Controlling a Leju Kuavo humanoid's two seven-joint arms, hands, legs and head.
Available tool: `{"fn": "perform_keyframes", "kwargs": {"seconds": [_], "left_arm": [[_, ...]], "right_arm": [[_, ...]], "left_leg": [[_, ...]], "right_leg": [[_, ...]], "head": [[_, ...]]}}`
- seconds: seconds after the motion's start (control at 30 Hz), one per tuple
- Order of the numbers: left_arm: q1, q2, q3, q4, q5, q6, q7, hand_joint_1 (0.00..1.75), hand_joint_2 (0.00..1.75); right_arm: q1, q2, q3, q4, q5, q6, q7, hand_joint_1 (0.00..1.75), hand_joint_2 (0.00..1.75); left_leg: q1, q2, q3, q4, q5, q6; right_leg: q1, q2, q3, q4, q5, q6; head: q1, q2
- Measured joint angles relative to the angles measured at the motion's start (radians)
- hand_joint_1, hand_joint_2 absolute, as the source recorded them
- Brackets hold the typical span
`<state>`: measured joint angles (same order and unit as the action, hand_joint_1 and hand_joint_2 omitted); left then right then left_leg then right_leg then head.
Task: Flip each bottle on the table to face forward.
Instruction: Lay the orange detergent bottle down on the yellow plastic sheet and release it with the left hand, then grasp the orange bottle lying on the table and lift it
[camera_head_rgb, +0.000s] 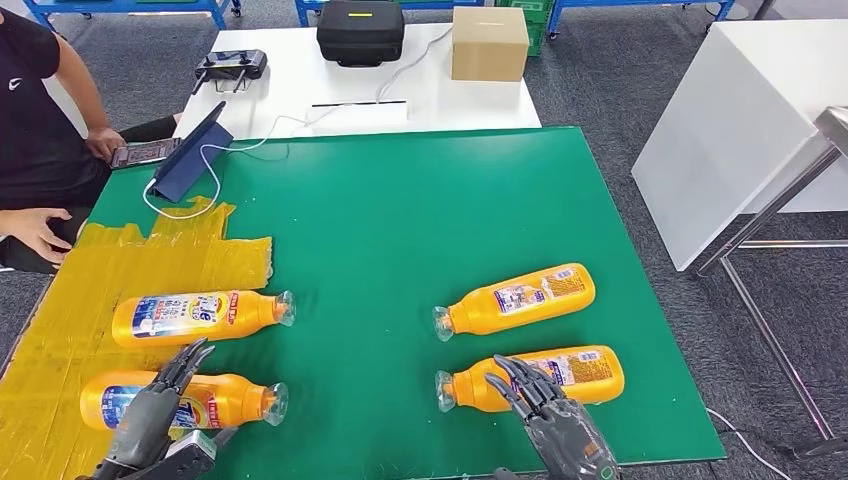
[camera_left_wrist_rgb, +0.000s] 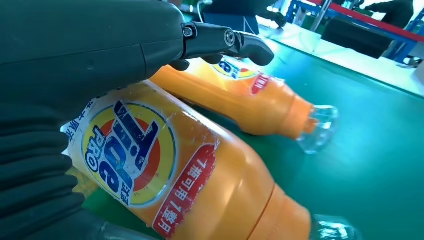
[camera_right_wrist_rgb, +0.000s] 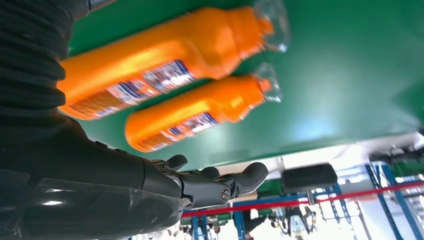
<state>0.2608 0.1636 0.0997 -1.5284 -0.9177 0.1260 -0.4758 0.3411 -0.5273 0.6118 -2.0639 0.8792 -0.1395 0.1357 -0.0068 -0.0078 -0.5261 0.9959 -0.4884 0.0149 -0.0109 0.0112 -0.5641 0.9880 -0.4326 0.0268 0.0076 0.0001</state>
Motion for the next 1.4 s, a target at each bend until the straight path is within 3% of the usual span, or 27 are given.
{"fn": "perform_keyframes", "kwargs": {"seconds": [0.13, 0.3, 0.5, 0.63, 0.9, 1.07, 1.23, 1.4], "left_arm": [[-0.003, -0.064, 0.042, -0.035, 0.140, -0.094, -0.016, 0.00, 0.00], [-0.033, -0.154, 0.088, -0.111, 0.312, -0.177, 0.049, 0.00, 0.00], [-0.055, -0.223, 0.158, -0.185, 0.642, -0.315, 0.099, 0.00, 0.00], [-0.056, -0.256, 0.208, -0.223, 0.762, -0.385, 0.106, 0.00, 0.00], [-0.053, -0.286, 0.227, -0.282, 0.780, -0.404, 0.102, 0.00, 0.00], [-0.060, -0.289, 0.219, -0.289, 0.773, -0.394, 0.095, 0.00, 0.00], [-0.078, -0.288, 0.194, -0.290, 0.773, -0.389, 0.097, 0.00, 0.00], [-0.096, -0.288, 0.179, -0.291, 0.777, -0.387, 0.115, 0.00, 0.00]], "right_arm": [[0.036, -0.067, 0.021, -0.009, 0.009, -0.082, 0.127, 0.00, 1.75], [0.056, -0.154, 0.062, -0.012, 0.013, -0.165, 0.284, 0.00, 1.75], [0.088, -0.214, 0.049, -0.007, -0.004, -0.190, 0.344, 0.00, 1.75], [0.129, -0.213, -0.040, 0.011, -0.022, -0.180, 0.311, 0.00, 1.75], [0.149, -0.115, -0.277, 0.078, -0.048, -0.021, 0.163, 0.00, 1.75], [0.112, -0.013, -0.378, 0.139, -0.013, 0.107, 0.079, 0.00, 1.75], [0.037, 0.084, -0.413, 0.217, 0.031, 0.171, 0.035, 0.00, 1.75], [-0.017, 0.141, -0.409, 0.262, 0.057, 0.211, 0.031, 0.00, 1.75]], "left_leg": [[0.000, -0.001, 0.001, 0.000, 0.001, 0.000], [0.000, 0.000, 0.000, 0.000, 0.000, 0.000], [0.000, 0.000, 0.000, 0.000, 0.000, 0.000], [0.000, 0.000, -0.001, 0.000, 0.000, 0.000], [0.000, 0.000, 0.000, 0.000, 0.000, 0.000], [0.000, 0.000, 0.000, 0.000, 0.000, 0.000], [0.000, 0.002, 0.001, 0.000, 0.001, 0.000], [0.000, 0.002, 0.001, 0.000, 0.001, 0.000]], "right_leg": [[0.000, 0.000, 0.000, 0.000, 0.000, 0.000], [0.000, 0.000, 0.000, 0.000, 0.000, 0.000], [0.000, 0.000, 0.000, 0.000, 0.000, 0.000], [0.000, 0.000, -0.001, 0.000, 0.000, 0.000], [0.000, 0.000, -0.001, 0.000, 0.000, 0.000], [0.001, 0.000, -0.001, 0.000, 0.000, 0.000], [0.001, 0.000, -0.001, 0.000, 0.000, 0.000], [0.001, 0.000, -0.001, 0.000, 0.000, 0.000]], "head": [[0.000, 0.000], [0.000, 0.000], [0.000, 0.000], [0.000, 0.000], [0.000, 0.000], [0.000, 0.000], [0.000, 0.000], [0.000, 0.000]]}}
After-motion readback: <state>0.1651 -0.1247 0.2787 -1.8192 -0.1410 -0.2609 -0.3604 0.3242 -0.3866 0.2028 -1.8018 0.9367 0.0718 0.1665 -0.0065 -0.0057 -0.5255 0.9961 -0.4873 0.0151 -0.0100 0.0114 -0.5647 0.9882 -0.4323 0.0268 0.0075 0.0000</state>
